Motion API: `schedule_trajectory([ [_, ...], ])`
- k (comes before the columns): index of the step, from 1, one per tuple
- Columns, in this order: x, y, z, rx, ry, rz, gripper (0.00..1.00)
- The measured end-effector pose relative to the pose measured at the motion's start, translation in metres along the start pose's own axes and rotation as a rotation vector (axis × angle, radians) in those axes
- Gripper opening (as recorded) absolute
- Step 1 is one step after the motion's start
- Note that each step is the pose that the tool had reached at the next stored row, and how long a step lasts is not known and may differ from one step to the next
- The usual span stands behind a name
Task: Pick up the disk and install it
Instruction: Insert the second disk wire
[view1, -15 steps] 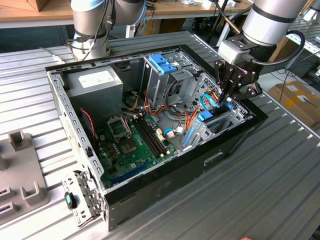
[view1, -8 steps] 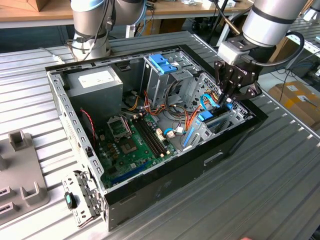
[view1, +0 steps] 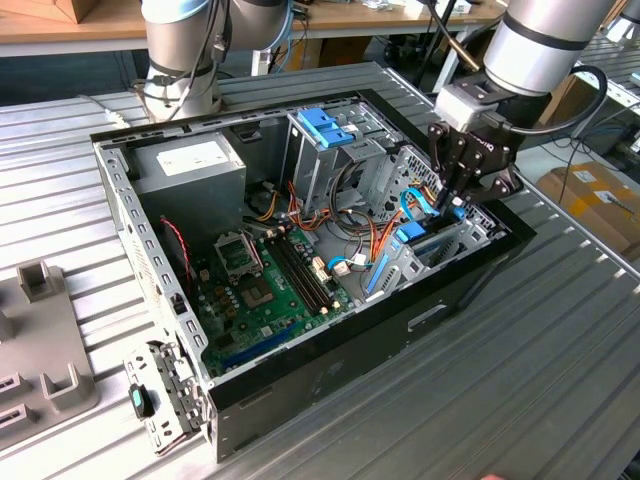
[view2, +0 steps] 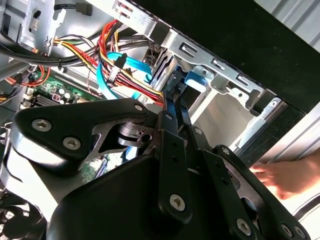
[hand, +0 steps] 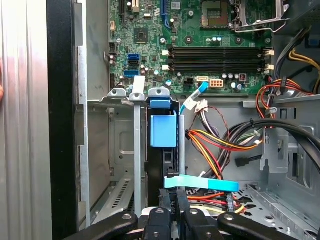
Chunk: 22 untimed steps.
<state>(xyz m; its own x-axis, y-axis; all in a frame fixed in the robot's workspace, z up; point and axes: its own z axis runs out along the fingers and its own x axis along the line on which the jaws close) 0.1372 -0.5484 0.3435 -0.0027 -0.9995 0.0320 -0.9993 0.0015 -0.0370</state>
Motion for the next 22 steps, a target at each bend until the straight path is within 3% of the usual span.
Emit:
schedule_trajectory([
  [17,0.0,0.0002,0.0052,-0.0001,-0.0002,0.001,0.16],
  [19,0.0,0.0003,0.0057,-0.0001,-0.0011,0.001,0.24],
  [22,0.0001,0.0002,0.005,0.0,0.0,0.001,0.24],
])
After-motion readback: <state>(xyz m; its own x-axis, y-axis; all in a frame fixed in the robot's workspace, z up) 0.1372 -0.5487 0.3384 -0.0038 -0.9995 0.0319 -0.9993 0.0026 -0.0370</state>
